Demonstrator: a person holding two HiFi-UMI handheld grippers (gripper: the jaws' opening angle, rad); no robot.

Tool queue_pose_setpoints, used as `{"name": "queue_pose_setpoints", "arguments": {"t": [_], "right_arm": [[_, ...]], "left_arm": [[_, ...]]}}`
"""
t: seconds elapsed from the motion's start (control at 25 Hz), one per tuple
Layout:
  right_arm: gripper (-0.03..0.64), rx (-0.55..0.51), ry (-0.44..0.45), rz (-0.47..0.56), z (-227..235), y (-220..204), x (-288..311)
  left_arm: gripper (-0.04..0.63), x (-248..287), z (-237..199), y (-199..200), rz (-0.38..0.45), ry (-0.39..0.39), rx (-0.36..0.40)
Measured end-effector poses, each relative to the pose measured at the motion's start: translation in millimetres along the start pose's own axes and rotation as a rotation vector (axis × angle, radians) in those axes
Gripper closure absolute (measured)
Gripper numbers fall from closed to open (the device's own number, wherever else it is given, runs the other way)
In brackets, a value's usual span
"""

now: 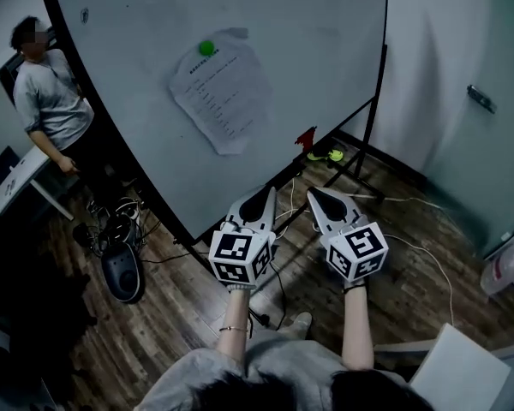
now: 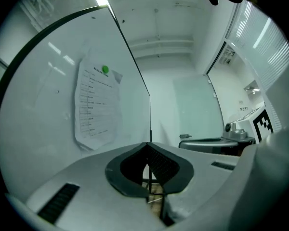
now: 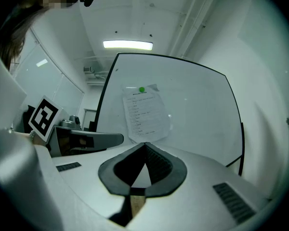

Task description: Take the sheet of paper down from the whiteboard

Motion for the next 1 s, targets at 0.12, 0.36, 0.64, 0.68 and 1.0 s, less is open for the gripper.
{"name": "queue_pose_setpoints", "arguments": {"t": [0.12, 0.36, 0.64, 0.68, 1.0], "right_arm": [[0.617, -0.004, 0.034, 0.002, 13, 3, 33], [0.617, -0.020, 0.087, 0.012, 36, 10, 83], [0.615, 0.011, 0.136, 0.027, 51, 7, 124], [0.615, 0.014, 0.149, 0.026, 52, 6, 130], [0.615, 0.026, 0.269, 0.050, 65, 25, 175]], "left_arm": [[0.589, 21, -22, 10, 0.016, 0.030, 0.022], [0.589, 53, -51, 29, 0.019, 0.076, 0.060], [0.589, 71, -69, 45, 0.031, 0.123, 0.103], [0.590, 71, -71, 46, 0.031, 0.136, 0.109], [0.589, 70, -85, 85, 0.099, 0.284, 0.170]]}}
Point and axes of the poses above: the fingertips, and each gripper's own axes: x forward along the fingers, z to its right, y out of its top, the point moved 8 cm from there along -x, backward along the fingers, and after that the axes turned 12 degrees about -y, right-handed, at the moved point
